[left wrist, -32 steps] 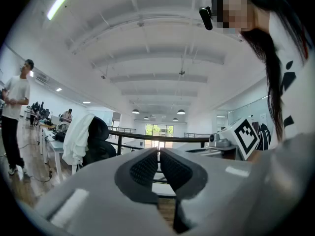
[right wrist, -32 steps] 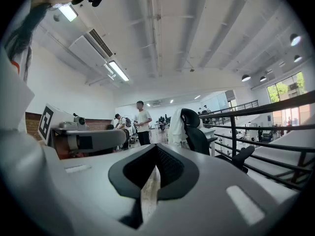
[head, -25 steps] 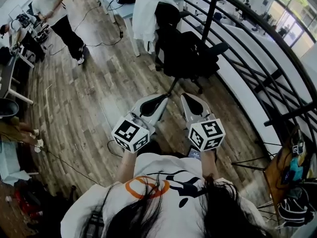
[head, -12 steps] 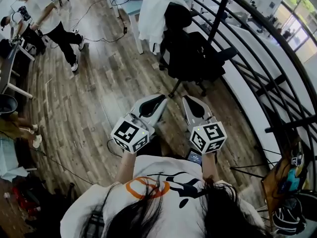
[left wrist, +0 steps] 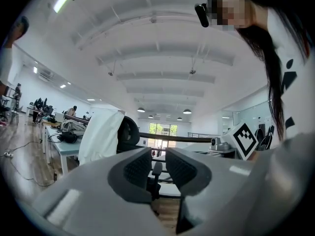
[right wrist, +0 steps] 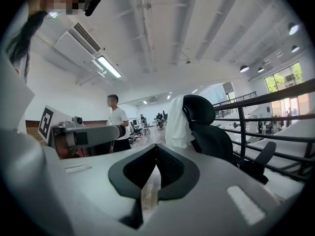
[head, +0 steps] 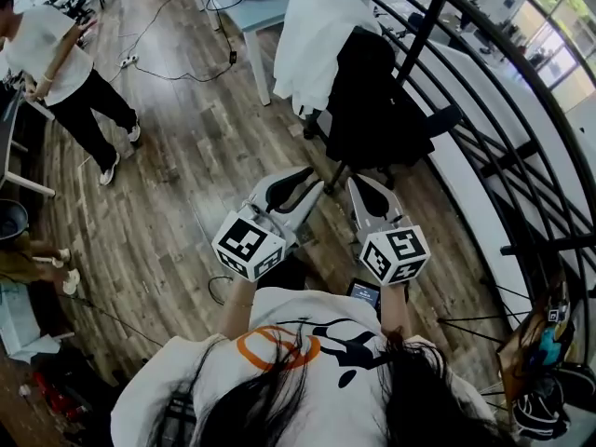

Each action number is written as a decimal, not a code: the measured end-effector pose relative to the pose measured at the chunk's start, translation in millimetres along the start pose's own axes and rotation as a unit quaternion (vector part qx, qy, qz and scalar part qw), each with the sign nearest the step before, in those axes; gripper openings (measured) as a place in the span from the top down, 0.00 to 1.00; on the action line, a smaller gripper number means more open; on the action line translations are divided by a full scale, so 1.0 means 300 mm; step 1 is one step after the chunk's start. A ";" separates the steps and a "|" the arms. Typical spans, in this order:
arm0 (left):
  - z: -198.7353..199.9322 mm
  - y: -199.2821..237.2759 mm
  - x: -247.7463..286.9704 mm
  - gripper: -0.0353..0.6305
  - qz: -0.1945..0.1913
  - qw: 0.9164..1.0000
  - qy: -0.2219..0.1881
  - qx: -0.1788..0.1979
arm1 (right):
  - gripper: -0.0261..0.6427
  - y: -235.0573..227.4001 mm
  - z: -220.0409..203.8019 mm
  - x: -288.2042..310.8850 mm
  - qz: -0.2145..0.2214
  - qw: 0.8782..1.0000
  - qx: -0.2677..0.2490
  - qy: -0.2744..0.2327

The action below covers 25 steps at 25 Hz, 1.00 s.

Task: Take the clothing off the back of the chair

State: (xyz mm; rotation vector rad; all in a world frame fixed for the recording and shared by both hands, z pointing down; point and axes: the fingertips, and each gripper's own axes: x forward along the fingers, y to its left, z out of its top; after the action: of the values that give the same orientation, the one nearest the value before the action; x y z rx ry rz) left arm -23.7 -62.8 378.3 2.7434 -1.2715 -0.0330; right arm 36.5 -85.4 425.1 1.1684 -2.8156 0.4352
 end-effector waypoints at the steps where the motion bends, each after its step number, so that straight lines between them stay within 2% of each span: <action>1: 0.009 0.039 0.006 0.84 -0.003 1.000 -0.001 0.000 | 0.95 0.000 0.009 0.039 -0.003 1.000 0.000 0.000; 11: 0.055 0.373 0.073 0.81 -0.039 0.999 0.006 0.007 | 0.95 -0.031 0.079 0.326 -0.060 0.998 -0.007 0.002; 13: 0.057 0.419 0.089 0.77 -0.047 0.999 0.009 0.009 | 0.95 -0.046 0.090 0.359 -0.076 0.997 -0.006 0.000; 19: 0.052 0.509 0.139 0.73 -0.064 0.998 0.016 0.005 | 0.95 -0.078 0.093 0.392 -0.109 0.994 0.000 0.000; 25: 0.040 0.555 0.174 0.68 -0.053 0.998 0.019 -0.001 | 0.94 -0.154 0.111 0.371 -0.136 0.991 0.002 -0.003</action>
State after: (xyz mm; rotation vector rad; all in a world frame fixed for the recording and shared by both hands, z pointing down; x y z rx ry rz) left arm -117.2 -210.5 387.3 2.7922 -1.1150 0.0079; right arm -8.5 -201.9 422.4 1.5263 -2.6059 0.4157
